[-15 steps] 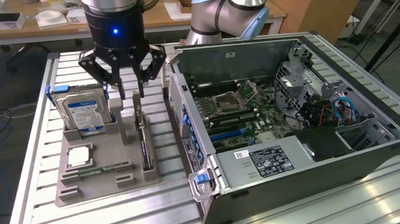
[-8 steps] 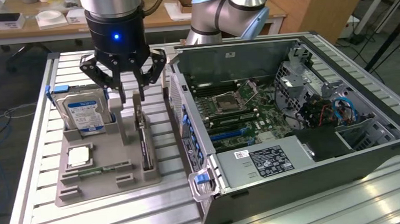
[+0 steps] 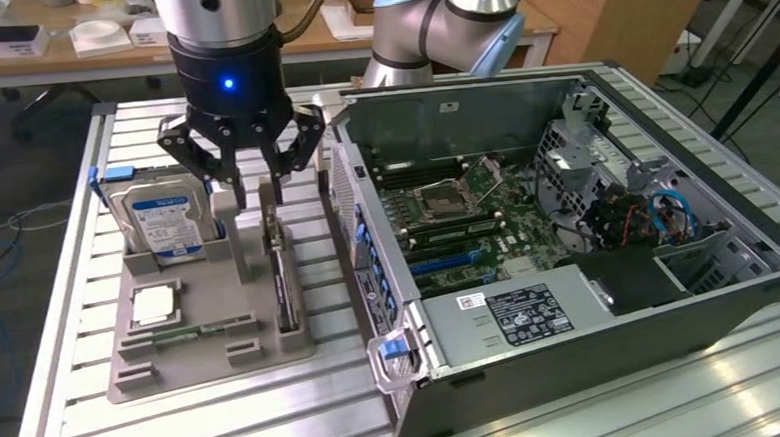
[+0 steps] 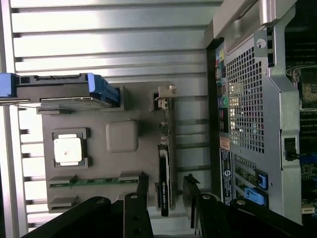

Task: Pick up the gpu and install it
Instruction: 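Pick up the gpu and move the gpu toward the slot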

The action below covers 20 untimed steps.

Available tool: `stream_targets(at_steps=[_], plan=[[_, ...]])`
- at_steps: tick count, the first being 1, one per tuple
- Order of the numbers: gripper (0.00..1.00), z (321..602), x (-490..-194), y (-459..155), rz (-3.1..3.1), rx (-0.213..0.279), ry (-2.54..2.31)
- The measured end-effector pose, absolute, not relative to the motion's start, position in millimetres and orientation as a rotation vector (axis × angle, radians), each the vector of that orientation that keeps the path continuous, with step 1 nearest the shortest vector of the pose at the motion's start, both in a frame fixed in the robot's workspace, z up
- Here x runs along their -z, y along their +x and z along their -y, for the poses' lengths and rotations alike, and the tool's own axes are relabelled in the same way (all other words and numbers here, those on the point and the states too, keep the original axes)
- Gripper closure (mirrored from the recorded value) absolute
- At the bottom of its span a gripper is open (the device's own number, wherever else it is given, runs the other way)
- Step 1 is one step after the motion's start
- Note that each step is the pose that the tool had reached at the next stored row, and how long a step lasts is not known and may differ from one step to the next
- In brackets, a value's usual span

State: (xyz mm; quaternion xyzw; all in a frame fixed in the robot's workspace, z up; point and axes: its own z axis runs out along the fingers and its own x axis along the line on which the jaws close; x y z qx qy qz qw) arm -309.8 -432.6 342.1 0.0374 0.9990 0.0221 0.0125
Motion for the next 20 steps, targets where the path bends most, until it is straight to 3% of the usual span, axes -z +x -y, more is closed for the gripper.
stream_targets(at_steps=[20], plan=[[0.59,434,-322,-310,-3.114,-0.069,0.117]])
